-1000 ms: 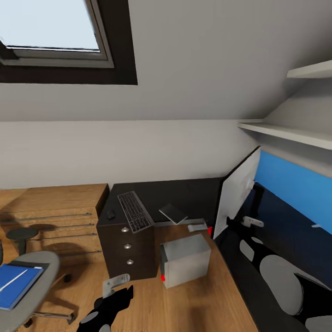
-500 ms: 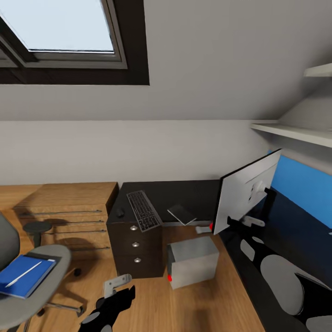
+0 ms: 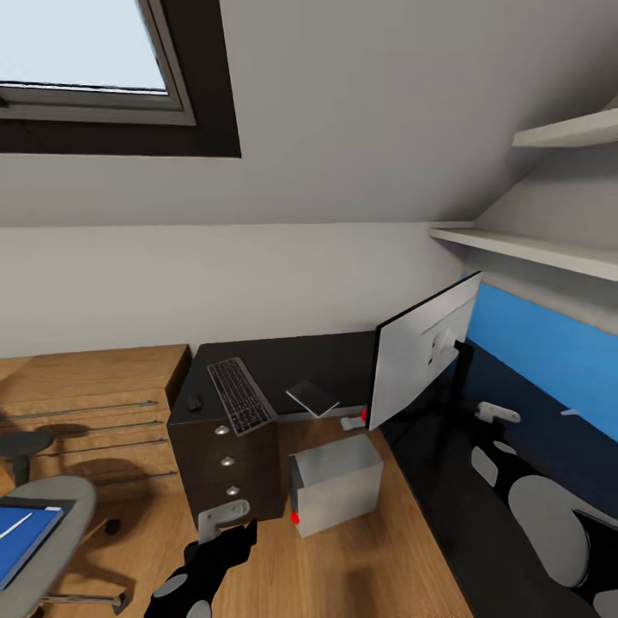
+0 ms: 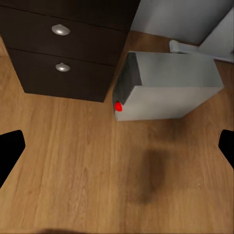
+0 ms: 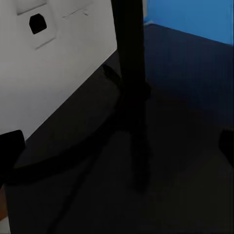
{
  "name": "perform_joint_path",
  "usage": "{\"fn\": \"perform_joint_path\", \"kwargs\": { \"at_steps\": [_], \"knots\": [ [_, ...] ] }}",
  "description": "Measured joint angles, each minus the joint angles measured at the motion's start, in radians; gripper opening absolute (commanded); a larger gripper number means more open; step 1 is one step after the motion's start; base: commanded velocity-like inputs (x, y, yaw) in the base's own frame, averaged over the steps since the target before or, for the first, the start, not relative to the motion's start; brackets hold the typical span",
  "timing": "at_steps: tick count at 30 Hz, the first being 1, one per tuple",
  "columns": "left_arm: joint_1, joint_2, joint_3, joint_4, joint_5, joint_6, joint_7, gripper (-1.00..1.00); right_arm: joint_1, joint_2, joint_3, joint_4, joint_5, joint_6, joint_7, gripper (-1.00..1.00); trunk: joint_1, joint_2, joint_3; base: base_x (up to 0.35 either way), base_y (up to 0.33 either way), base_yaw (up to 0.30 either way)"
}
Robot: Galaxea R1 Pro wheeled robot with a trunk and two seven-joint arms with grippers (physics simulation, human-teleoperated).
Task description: In the bedroom, organize the workspace by keeping the computer under the desk, ensuring the monitor is on the desk, placing the keyboard on the desk next to the monitor, placing the mouse on the desk next to the keyboard, moving the folder from the swivel chair onto the desk next to the mouse, stacking the notebook on top of the folder with the pen on top of the notebook, and positioning the swivel chair next to the desk.
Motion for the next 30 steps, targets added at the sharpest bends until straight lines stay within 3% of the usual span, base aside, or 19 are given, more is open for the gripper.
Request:
{"fn": "perform_joint_path", "kwargs": {
  "at_steps": [7, 22, 30],
  "knots": [
    [0.000, 0.001, 0.001, -0.006, 0.000, 0.000, 0.000, 1.00, 0.001, -0.021, 0.001, 0.004, 0.000, -0.020, 0.003, 1.00, 0.027, -0.049, -0.022, 0.000, 0.000, -0.021],
    [0.000, 0.001, 0.000, -0.010, 0.000, 0.000, 0.002, 1.00, 0.004, -0.020, 0.000, 0.007, 0.000, -0.044, 0.006, 1.00, 0.084, -0.154, -0.069, 0.000, 0.000, -0.001],
    [0.000, 0.003, 0.001, -0.010, -0.001, 0.001, 0.002, 1.00, 0.005, -0.024, 0.000, 0.007, 0.000, -0.046, 0.002, 1.00, 0.085, -0.155, -0.069, 0.000, 0.000, 0.000]
  ]
}}
